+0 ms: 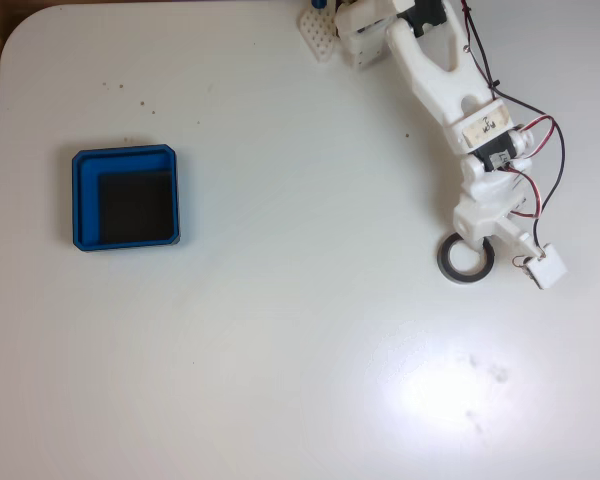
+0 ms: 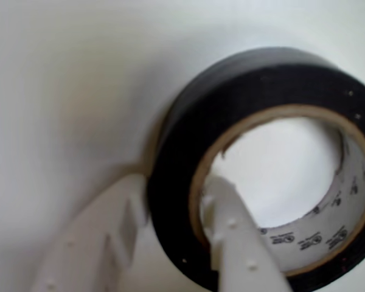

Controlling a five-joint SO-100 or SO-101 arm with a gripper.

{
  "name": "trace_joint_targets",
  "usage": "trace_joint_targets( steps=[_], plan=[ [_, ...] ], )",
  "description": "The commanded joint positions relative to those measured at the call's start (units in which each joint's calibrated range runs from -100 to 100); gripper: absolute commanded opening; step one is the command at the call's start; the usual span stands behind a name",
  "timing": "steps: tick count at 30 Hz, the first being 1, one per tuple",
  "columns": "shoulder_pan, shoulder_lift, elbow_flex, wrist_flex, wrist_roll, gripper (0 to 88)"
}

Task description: Pick the black tape roll and drop it in the blue box

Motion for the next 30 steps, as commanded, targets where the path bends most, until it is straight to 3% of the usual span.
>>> trace_joint_targets(
  steps=[1,30],
  plan=[
    [-0.2,-1.1,-4.0,0.4,0.1,1.7],
    [0.4,-11.6,-3.3,0.6,-0.3,1.7]
  ],
)
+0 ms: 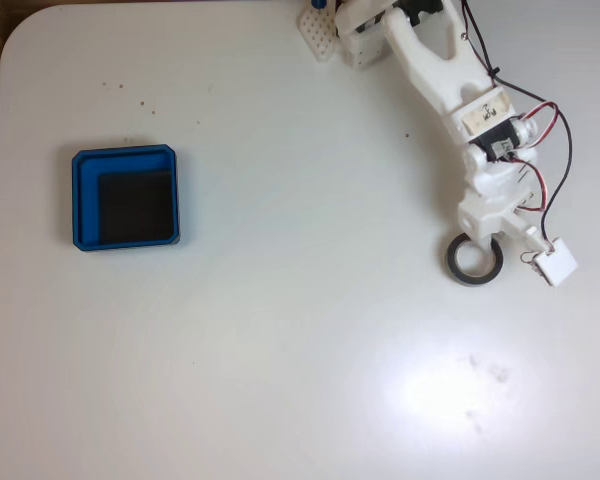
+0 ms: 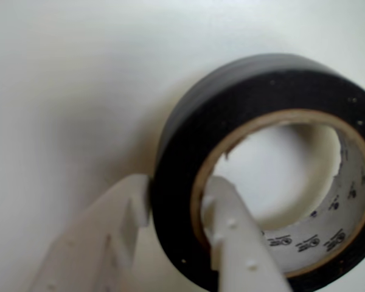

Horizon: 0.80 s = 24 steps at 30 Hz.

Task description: Pick the black tape roll and drop it in the blue box

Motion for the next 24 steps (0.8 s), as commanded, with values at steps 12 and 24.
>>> trace_joint_targets(
  steps=[12,24],
  plan=[
    [14.0,-25.2,-3.5,24.9,-0.5,1.7],
    [41.8,-39.6,-3.4,31.1,-0.5,1.7]
  ],
)
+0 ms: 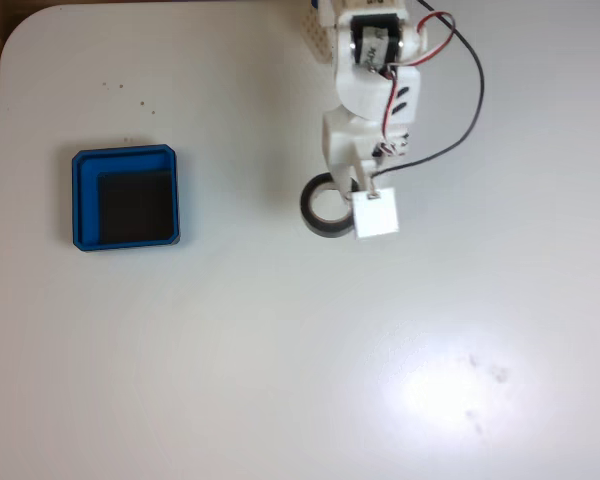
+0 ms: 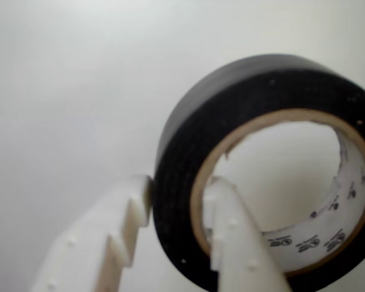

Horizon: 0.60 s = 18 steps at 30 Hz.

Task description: Pick the black tape roll and drop it in the blue box

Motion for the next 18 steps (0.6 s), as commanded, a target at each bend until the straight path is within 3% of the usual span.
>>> trace_joint_targets(
  steps=[1,10,18],
  plan=[
    [8.6,-5.1,-3.4,0.5,0.0,1.7],
    [28.3,-5.2,-3.4,0.1,0.6,1.8],
    [39.1,-4.1,-3.4,-2.0,0.6,2.0]
  ],
)
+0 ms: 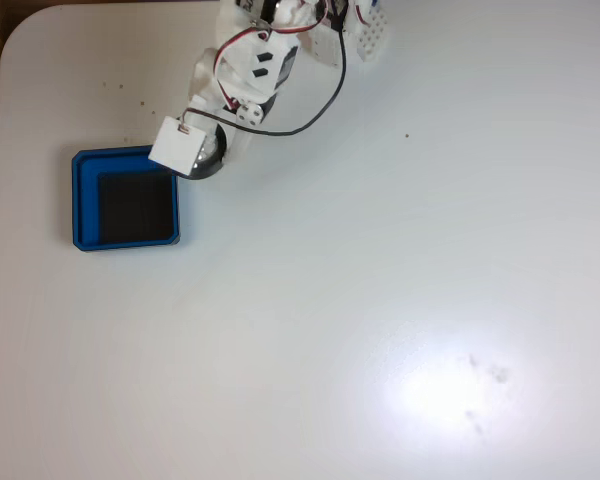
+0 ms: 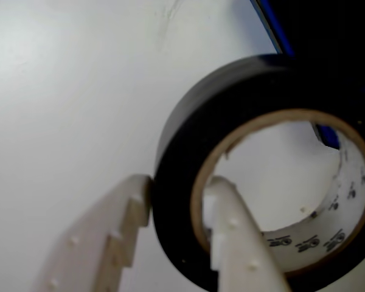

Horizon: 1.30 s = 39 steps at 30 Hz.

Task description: Pick the black tape roll and drop it in the blue box

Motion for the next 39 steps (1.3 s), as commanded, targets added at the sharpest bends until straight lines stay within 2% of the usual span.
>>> trace_joint_targets(
  steps=[1,17,39],
  plan=[
    [3.4,-0.2,-3.4,-2.8,0.2,2.0],
    [11.5,15.9,-3.8,-23.3,0.2,2.0],
    [14.7,28.1,-4.0,-35.9,-0.4,2.0]
  ],
)
